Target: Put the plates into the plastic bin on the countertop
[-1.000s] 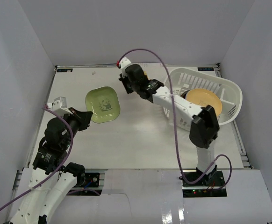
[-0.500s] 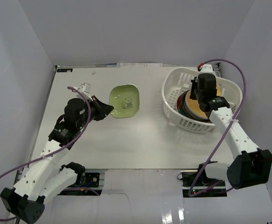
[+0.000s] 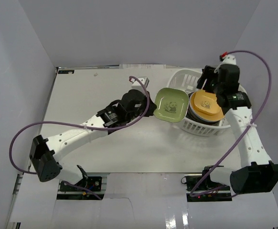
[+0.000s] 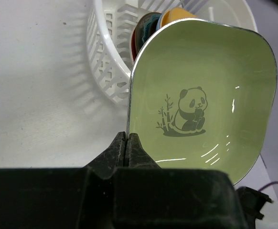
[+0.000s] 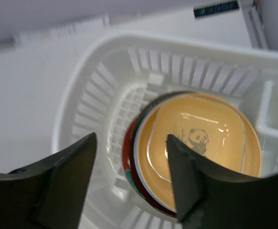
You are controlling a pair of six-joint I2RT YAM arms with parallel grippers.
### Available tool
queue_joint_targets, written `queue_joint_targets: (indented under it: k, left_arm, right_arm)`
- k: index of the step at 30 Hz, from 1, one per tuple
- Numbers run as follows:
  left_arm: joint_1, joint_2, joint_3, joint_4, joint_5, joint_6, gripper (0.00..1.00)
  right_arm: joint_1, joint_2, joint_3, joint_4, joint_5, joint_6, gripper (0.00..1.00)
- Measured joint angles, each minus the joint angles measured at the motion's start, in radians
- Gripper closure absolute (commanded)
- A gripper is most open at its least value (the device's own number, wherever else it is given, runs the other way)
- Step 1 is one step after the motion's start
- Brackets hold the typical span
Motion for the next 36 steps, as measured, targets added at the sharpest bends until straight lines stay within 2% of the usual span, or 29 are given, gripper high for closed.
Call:
queue_joint_targets:
  k: [1, 2, 3, 5, 8, 13, 21, 23, 27, 28, 29, 30, 32, 33, 34, 35, 36]
  left_arm:
    - [-0.012, 0.039, 0.029, -0.002, -0.016, 0.008, 1.0]
    - [-0.027, 0.082, 0.066, -0.003, -0.039, 0.012, 1.0]
    - [-0.04, 0.122, 0.099, 0.003, -0.054, 0.017, 1.0]
    - [-0.071, 0.215, 0.188, -0.006, -0.084, 0.022, 1.0]
    - [-0.106, 0.367, 0.351, -0.002, -0.114, 0.029, 1.0]
    - [-0.136, 0.615, 0.63, -0.003, -0.154, 0.037, 1.0]
    - [-0.14, 0.977, 1.074, -0.016, -0.202, 0.071, 1.0]
    - [-0.138, 1.047, 1.149, -0.012, -0.21, 0.084, 1.0]
    - [-0.138, 1.104, 1.159, 0.006, -0.22, 0.106, 1.0]
    - [-0.138, 1.111, 1.156, 0.006, -0.224, 0.109, 0.98]
    - [-0.138, 1.114, 1.151, 0.008, -0.227, 0.114, 0.91]
    - [-0.138, 1.115, 1.147, 0.008, -0.23, 0.121, 0.76]
    - [-0.134, 1.115, 1.147, 0.021, -0.234, 0.131, 0.61]
    - [-0.132, 1.114, 1.147, 0.037, -0.235, 0.135, 0.47]
    - [-0.131, 1.113, 1.147, 0.049, -0.234, 0.143, 0.4]
    - [-0.129, 1.113, 1.147, 0.063, -0.231, 0.143, 0.28]
    - [-0.127, 1.112, 1.147, 0.073, -0.23, 0.145, 0.28]
  right_arm:
    - [-0.014, -0.011, 0.068, -0.016, -0.005, 0.005, 0.54]
    - [-0.024, -0.021, 0.131, -0.024, -0.009, 0.012, 0.86]
    - [-0.035, -0.037, 0.199, -0.027, -0.012, 0.019, 0.92]
    - [-0.043, -0.086, 0.287, -0.016, -0.032, 0.045, 0.92]
    - [-0.042, -0.21, 0.293, 0.018, -0.105, 0.085, 0.92]
    - [-0.042, -0.388, 0.192, 0.05, -0.2, 0.135, 0.92]
    - [-0.042, -0.448, 0.057, 0.016, -0.265, 0.149, 0.92]
    - [-0.042, -0.463, 0.034, 0.009, -0.273, 0.149, 0.91]
    - [-0.042, -0.506, 0.001, -0.004, -0.277, 0.148, 0.91]
    - [-0.042, -0.517, -0.005, -0.005, -0.277, 0.148, 0.9]
    - [-0.042, -0.527, -0.008, -0.006, -0.277, 0.148, 0.9]
    - [-0.042, -0.534, -0.008, -0.005, -0.277, 0.148, 0.9]
    - [-0.042, -0.542, -0.008, -0.004, -0.277, 0.148, 0.89]
    - [-0.042, -0.544, -0.008, -0.005, -0.277, 0.147, 0.89]
    - [-0.042, -0.544, -0.006, -0.007, -0.276, 0.146, 0.89]
    - [-0.042, -0.543, -0.003, -0.013, -0.273, 0.143, 0.88]
    - [-0.042, -0.542, 0.002, -0.016, -0.27, 0.142, 0.88]
